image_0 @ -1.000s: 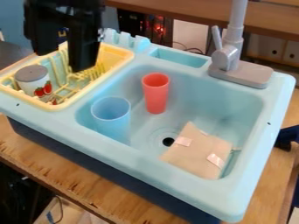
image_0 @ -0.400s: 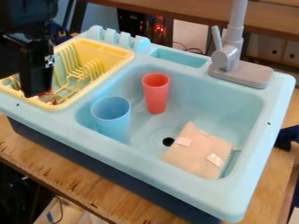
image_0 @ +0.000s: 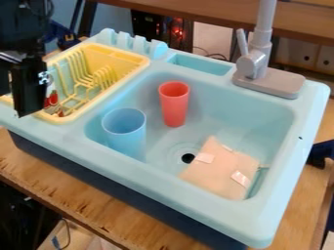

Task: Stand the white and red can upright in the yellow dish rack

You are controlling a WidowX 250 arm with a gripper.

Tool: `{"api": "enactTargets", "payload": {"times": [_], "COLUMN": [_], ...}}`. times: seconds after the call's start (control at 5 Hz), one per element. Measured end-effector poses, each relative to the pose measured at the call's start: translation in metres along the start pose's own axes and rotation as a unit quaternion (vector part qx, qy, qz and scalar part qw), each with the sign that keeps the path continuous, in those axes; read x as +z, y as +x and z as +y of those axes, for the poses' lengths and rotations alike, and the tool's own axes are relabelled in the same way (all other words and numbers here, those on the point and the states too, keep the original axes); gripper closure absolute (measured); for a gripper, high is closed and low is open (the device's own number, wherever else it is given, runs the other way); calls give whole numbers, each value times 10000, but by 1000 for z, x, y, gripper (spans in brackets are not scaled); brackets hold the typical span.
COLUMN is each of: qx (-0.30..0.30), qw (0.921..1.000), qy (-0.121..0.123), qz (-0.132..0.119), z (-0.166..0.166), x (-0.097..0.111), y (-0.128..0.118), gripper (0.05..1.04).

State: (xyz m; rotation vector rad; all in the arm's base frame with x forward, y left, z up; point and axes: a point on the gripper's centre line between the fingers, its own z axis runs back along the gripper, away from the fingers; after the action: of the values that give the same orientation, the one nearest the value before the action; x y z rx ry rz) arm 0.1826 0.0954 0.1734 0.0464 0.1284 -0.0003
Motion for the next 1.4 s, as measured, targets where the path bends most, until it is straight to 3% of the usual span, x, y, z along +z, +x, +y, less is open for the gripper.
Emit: {"api": "enactTargets", "payload": {"times": [0.6, 1.0, 1.4], "qx": [335, 445, 526], "qw": [9990, 9985, 9978], "qy": [-112, -272, -338], "qz": [286, 172, 238], "z": [40, 59, 57], "x": [-18, -17, -20], "y": [8, 21, 25], "gripper": [83, 83, 83]}}
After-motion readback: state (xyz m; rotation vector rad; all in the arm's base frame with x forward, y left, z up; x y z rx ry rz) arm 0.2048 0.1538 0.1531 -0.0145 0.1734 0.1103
